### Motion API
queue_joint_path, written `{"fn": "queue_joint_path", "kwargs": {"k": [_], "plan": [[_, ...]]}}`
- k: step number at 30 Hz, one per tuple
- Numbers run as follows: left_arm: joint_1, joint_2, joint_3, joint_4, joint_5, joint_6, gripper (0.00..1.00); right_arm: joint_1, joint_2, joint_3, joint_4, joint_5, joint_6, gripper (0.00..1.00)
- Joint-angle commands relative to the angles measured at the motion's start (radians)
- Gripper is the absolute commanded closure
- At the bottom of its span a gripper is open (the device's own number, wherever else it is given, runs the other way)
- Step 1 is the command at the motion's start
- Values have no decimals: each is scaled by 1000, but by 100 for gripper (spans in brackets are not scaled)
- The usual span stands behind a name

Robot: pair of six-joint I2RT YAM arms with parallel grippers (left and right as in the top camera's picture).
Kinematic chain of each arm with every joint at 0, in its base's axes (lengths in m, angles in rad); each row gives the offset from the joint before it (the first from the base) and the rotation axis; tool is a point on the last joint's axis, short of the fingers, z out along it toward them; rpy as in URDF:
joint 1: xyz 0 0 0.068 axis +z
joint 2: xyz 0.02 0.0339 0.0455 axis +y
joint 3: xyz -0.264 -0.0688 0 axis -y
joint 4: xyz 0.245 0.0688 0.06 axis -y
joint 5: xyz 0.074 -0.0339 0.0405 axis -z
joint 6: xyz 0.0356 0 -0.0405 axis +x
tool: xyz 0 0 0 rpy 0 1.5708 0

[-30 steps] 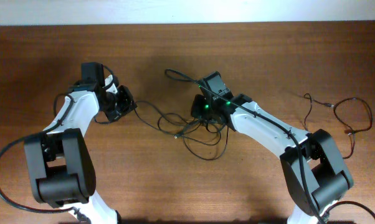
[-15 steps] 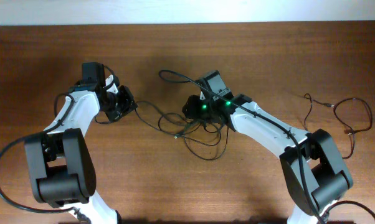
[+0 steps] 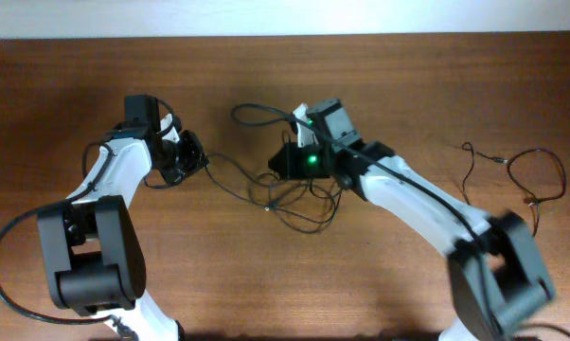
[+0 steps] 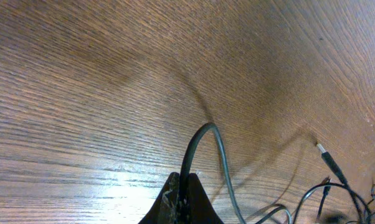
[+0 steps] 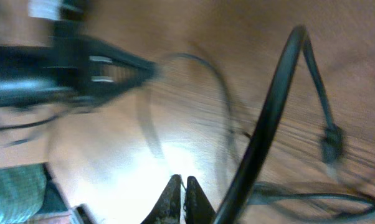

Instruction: Untangle cables

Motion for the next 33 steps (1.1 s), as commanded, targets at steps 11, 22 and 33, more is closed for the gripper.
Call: {"fn": "queue_joint_path", "kwargs": {"k": [11,22,33], "plan": [[-2,8,-4,3,-6,-9,99,-10,-503,97,47,-78,-25,96],[-2,8,-4,2,-7,-8,100,-607,-849,98,-540,51,-167,96],[-2,8,-4,3,-7,-8,99,-947,-687,97,-965,140,-260,96]]}}
